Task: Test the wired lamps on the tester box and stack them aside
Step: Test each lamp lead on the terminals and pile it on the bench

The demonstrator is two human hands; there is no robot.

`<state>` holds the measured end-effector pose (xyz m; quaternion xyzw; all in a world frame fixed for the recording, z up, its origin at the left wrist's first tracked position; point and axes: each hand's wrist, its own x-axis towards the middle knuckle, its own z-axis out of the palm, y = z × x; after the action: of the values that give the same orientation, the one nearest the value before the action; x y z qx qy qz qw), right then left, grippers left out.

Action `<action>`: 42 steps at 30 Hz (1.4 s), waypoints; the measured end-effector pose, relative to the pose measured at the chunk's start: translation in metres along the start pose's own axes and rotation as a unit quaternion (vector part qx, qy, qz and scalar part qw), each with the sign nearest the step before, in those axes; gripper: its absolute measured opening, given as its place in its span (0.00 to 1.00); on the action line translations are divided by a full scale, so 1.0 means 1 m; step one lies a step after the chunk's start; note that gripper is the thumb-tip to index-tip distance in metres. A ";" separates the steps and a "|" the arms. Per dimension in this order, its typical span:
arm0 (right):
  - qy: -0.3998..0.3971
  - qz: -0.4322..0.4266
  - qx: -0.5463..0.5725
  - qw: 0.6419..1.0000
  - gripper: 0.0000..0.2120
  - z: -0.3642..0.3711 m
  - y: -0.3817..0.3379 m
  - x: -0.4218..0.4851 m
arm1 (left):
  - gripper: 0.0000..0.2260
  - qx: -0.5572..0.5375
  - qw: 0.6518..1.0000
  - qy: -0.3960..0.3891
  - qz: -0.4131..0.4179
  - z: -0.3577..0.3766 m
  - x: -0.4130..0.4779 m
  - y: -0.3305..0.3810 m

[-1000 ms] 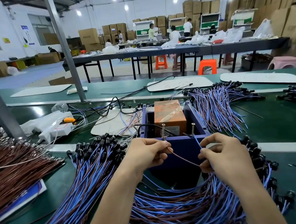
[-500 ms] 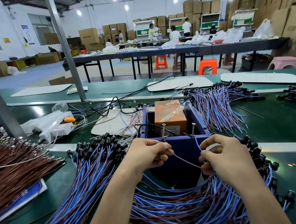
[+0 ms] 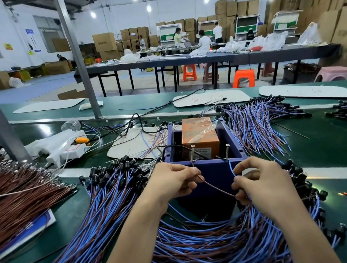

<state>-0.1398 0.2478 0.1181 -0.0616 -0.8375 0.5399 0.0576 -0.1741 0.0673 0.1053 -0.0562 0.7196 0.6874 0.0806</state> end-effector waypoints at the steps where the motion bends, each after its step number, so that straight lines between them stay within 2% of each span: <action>1: 0.001 -0.001 -0.002 1.000 0.08 0.000 0.000 0.000 | 0.07 -0.001 1.000 -0.002 0.004 0.000 0.000 0.000; 6: 0.002 -0.016 -0.010 1.000 0.08 -0.002 0.000 -0.001 | 0.08 0.004 0.999 -0.021 0.032 0.001 -0.003 0.004; 10: 0.020 -0.082 -0.019 0.996 0.08 -0.006 -0.010 -0.006 | 0.06 0.061 0.994 -0.055 0.072 -0.019 -0.011 0.016; 11: 0.001 -0.100 -0.003 0.995 0.08 -0.007 -0.013 -0.009 | 0.06 0.071 0.993 -0.026 0.089 -0.029 -0.011 0.018; 13: -0.083 -0.125 -0.001 0.989 0.07 -0.010 -0.020 -0.016 | 0.06 0.114 0.982 0.092 0.123 -0.051 -0.009 0.019; 15: -0.207 -0.119 -0.057 0.969 0.04 -0.009 -0.025 -0.022 | 0.03 0.235 0.935 0.238 0.121 -0.077 -0.004 0.015; 16: -0.264 -0.107 -0.095 0.954 0.04 -0.007 -0.025 -0.024 | 0.03 0.307 0.905 0.280 0.087 -0.087 -0.001 0.011; 17: -0.303 -0.098 -0.126 0.940 0.06 -0.006 -0.025 -0.025 | 0.09 0.373 0.879 0.296 0.040 -0.095 0.003 0.005; 19: -0.326 -0.092 -0.149 0.929 0.10 -0.002 -0.024 -0.024 | 0.17 0.453 0.845 0.284 -0.022 -0.103 0.010 -0.005; 25: -0.315 -0.092 -0.138 0.934 0.12 -0.003 -0.020 -0.021 | 0.16 0.461 0.825 0.326 0.026 -0.097 0.019 -0.016; 29: -0.308 -0.104 -0.140 0.935 0.12 -0.002 -0.016 -0.019 | 0.14 0.379 0.835 0.390 0.088 -0.095 0.015 -0.014; 33: -0.298 -0.115 -0.136 0.938 0.12 0.000 -0.016 -0.019 | 0.14 0.335 0.831 0.419 0.147 -0.091 0.008 -0.005; 35: -0.288 -0.127 -0.122 0.941 0.11 0.001 -0.017 -0.020 | 0.13 0.298 0.844 0.409 0.177 -0.086 0.002 0.006; 38: -0.267 -0.148 -0.045 0.951 0.10 0.003 -0.021 -0.021 | 0.10 0.211 0.900 0.316 0.213 -0.068 -0.015 0.027; 42: -0.246 -0.176 0.103 0.948 0.21 0.005 -0.026 -0.022 | 0.05 0.175 0.943 0.131 0.251 -0.020 -0.040 0.044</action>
<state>-0.1201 0.2290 0.1386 0.2281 -0.7632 0.6025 -0.0500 -0.1439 0.0480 0.1568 0.0516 0.8233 0.5357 -0.1805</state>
